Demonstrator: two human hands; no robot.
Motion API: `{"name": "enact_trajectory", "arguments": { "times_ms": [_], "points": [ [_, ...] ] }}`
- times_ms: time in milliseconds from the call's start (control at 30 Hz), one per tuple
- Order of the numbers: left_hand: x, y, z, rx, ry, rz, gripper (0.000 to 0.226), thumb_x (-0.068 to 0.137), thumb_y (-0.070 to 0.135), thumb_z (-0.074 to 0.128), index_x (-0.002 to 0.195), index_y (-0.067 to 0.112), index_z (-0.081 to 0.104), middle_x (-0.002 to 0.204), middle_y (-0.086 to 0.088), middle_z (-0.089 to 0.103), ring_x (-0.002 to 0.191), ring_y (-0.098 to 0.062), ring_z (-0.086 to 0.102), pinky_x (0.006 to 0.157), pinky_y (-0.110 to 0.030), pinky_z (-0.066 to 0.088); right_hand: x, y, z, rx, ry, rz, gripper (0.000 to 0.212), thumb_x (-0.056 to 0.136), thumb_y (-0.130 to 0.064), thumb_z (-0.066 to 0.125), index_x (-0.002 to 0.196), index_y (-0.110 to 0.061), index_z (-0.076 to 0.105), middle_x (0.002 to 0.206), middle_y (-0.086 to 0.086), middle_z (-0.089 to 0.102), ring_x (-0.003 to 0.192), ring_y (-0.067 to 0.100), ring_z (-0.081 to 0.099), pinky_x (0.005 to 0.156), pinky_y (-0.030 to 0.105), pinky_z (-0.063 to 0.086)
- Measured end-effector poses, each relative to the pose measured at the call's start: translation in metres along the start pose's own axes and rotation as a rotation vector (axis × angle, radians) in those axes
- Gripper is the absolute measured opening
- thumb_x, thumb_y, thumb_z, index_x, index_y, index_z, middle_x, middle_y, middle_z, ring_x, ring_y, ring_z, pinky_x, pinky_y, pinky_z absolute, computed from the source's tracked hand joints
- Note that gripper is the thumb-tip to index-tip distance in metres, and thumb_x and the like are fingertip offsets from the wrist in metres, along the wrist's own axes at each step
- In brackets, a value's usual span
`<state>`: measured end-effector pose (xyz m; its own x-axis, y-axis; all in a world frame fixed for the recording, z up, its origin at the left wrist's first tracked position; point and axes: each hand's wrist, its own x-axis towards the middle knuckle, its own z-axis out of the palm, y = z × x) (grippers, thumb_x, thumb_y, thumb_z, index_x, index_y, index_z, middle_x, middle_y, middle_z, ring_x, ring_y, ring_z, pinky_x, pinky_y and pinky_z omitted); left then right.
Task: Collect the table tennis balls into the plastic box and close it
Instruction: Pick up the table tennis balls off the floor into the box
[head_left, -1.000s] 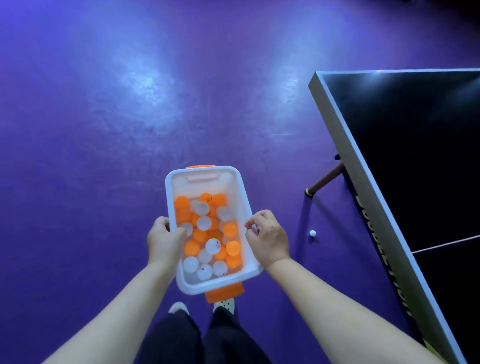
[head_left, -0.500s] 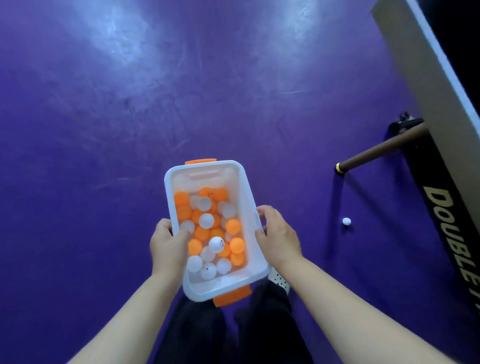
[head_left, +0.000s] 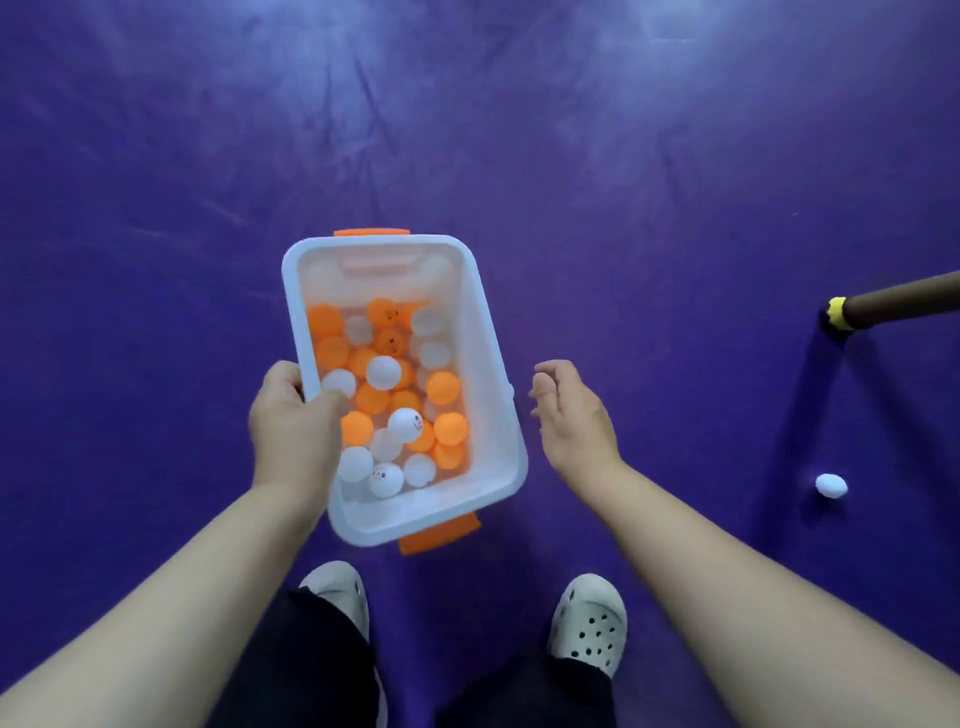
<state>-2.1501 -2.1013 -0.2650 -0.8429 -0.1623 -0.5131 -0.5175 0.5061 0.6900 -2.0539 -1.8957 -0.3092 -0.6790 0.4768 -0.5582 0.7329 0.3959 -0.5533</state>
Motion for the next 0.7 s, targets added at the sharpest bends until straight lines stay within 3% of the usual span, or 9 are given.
{"name": "enact_trajectory", "arguments": {
  "times_ms": [67,133,233,367,400,500,600,700],
  "points": [
    [0.021,-0.017,0.014,-0.011,-0.007,0.021,0.015,0.077,0.005,0.056,0.089,-0.001,0.049,0.084,-0.013,0.053,0.071,-0.023,0.047,0.061,-0.040,0.042,0.028,0.024,0.017,-0.108,-0.018,0.013,0.027,0.099,-0.037,0.031,0.115,-0.024,0.048,0.104,-0.004,0.061,0.098,0.023,0.059,0.076,0.037,0.045],
    [0.038,-0.031,0.024,-0.022,-0.024,0.043,0.015,0.076,0.005,0.057,0.089,0.002,0.050,0.085,-0.013,0.055,0.071,-0.024,0.050,0.061,-0.041,0.045,0.053,0.042,0.033,-0.232,-0.070,-0.015,0.034,0.099,-0.032,0.033,0.130,-0.023,0.043,0.125,-0.001,0.055,0.111,0.023,0.053,0.084,0.038,0.043],
    [0.057,-0.046,0.032,-0.050,-0.042,0.059,0.013,0.077,0.004,0.055,0.089,0.006,0.052,0.084,-0.010,0.057,0.070,-0.022,0.052,0.059,-0.039,0.046,0.079,0.062,0.060,-0.416,-0.204,-0.112,0.048,0.098,-0.026,0.039,0.145,-0.029,0.027,0.151,0.000,0.030,0.132,0.023,0.038,0.096,0.042,0.042],
    [0.073,-0.056,0.038,-0.102,-0.053,0.067,0.013,0.077,0.001,0.055,0.087,0.010,0.054,0.081,-0.007,0.060,0.070,-0.022,0.056,0.060,-0.038,0.049,0.096,0.079,0.085,-0.675,-0.327,-0.313,0.065,0.092,-0.004,0.042,0.144,-0.038,0.024,0.160,-0.005,0.000,0.139,0.023,0.025,0.080,0.036,0.044],
    [0.076,-0.056,0.039,-0.121,-0.054,0.068,0.015,0.077,0.001,0.055,0.090,0.009,0.055,0.083,-0.008,0.062,0.072,-0.023,0.058,0.062,-0.040,0.051,0.099,0.085,0.090,-0.743,-0.354,-0.362,0.069,0.090,0.002,0.042,0.144,-0.037,0.024,0.160,-0.004,-0.003,0.140,0.023,0.022,0.082,0.037,0.044],
    [0.079,-0.051,0.045,-0.157,-0.075,0.101,0.015,0.078,0.000,0.055,0.090,0.010,0.055,0.083,-0.008,0.062,0.072,-0.023,0.059,0.059,-0.036,0.050,0.109,0.106,0.101,-0.885,-0.333,-0.522,0.068,0.086,0.003,0.049,0.141,-0.035,0.033,0.157,0.004,0.010,0.136,0.029,0.024,0.098,0.041,0.042],
    [0.078,-0.042,0.052,-0.143,-0.119,0.180,0.015,0.077,-0.002,0.056,0.084,0.012,0.054,0.081,-0.006,0.060,0.070,-0.022,0.056,0.059,-0.034,0.047,0.113,0.121,0.088,-0.820,-0.203,-0.481,0.048,0.082,0.005,0.047,0.123,-0.021,0.048,0.131,0.009,0.035,0.109,0.031,0.038,0.081,0.039,0.046],
    [0.072,-0.029,0.067,-0.120,-0.163,0.245,0.016,0.076,-0.002,0.057,0.088,0.008,0.054,0.083,-0.010,0.061,0.071,-0.025,0.057,0.061,-0.038,0.048,0.110,0.125,0.057,-0.515,-0.049,-0.331,0.043,0.090,-0.006,0.042,0.130,-0.023,0.044,0.119,0.006,0.039,0.098,0.033,0.051,0.075,0.039,0.048]
  ]
}}
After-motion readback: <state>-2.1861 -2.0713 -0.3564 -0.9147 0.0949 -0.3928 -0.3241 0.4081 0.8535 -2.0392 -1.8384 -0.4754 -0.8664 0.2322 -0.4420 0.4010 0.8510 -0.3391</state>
